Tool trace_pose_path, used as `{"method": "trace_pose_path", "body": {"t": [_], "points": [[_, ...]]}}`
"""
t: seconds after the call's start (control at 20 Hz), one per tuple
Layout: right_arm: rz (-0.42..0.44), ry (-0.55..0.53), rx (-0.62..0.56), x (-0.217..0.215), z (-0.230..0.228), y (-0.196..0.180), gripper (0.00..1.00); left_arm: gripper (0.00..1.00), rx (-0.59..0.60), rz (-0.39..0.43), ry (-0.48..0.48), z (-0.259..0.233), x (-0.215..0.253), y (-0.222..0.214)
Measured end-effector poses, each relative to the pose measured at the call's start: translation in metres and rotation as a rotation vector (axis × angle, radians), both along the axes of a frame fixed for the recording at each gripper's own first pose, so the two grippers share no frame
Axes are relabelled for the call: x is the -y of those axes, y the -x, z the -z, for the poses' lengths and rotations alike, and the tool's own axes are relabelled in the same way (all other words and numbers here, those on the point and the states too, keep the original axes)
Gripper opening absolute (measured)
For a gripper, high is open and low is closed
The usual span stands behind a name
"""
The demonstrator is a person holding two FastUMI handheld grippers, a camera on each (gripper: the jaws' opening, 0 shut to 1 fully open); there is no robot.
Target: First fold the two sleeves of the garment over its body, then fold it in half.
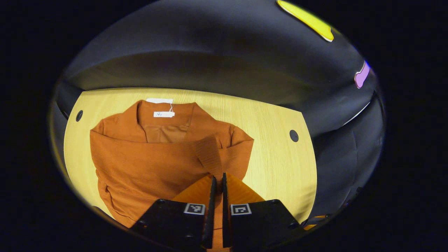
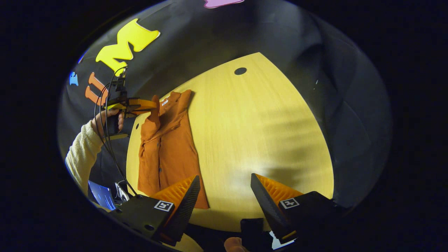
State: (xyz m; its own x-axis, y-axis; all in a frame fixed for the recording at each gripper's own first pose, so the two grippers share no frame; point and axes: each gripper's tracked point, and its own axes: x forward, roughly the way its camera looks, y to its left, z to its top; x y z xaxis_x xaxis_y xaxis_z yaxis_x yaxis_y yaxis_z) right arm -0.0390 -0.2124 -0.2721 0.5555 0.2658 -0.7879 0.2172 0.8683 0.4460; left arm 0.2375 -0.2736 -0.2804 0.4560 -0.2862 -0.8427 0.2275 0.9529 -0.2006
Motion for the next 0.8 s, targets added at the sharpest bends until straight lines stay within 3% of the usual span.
{"method": "trace_pose_path", "body": {"t": [0.05, 0.1, 0.15, 0.25, 0.4, 0.45, 0.6, 0.8], "points": [[0.016, 0.001, -0.001, 0.008, 0.002, 0.004, 0.94, 0.17, -0.006, -0.011, 0.015, 0.001, 0.005, 0.002], [0.027, 0.001, -0.001, 0.013, 0.003, 0.004, 0.94, 0.14, -0.001, -0.025, 0.029, 0.001, 0.009, 0.002], [0.034, 0.0, -0.004, 0.016, 0.005, 0.005, 0.94, 0.34, 0.001, -0.031, 0.044, -0.001, 0.011, 0.004], [0.036, -0.003, -0.007, 0.018, 0.006, 0.005, 0.94, 0.41, 0.014, -0.041, 0.067, -0.005, 0.011, 0.01], [0.006, -0.008, 0.004, 0.01, 0.002, 0.002, 0.94, 0.66, 0.072, -0.051, 0.099, -0.021, 0.005, 0.022], [-0.009, -0.004, 0.01, 0.005, 0.001, 0.001, 0.94, 0.69, 0.094, -0.06, 0.104, -0.028, 0.001, 0.029], [-0.095, 0.009, 0.007, -0.017, 0.003, -0.002, 0.94, 0.94, 0.166, -0.102, 0.067, -0.036, -0.038, 0.055], [-0.232, 0.045, 0.024, -0.061, 0.003, -0.013, 0.94, 0.98, 0.211, -0.163, -0.027, -0.027, -0.119, 0.107]]}}
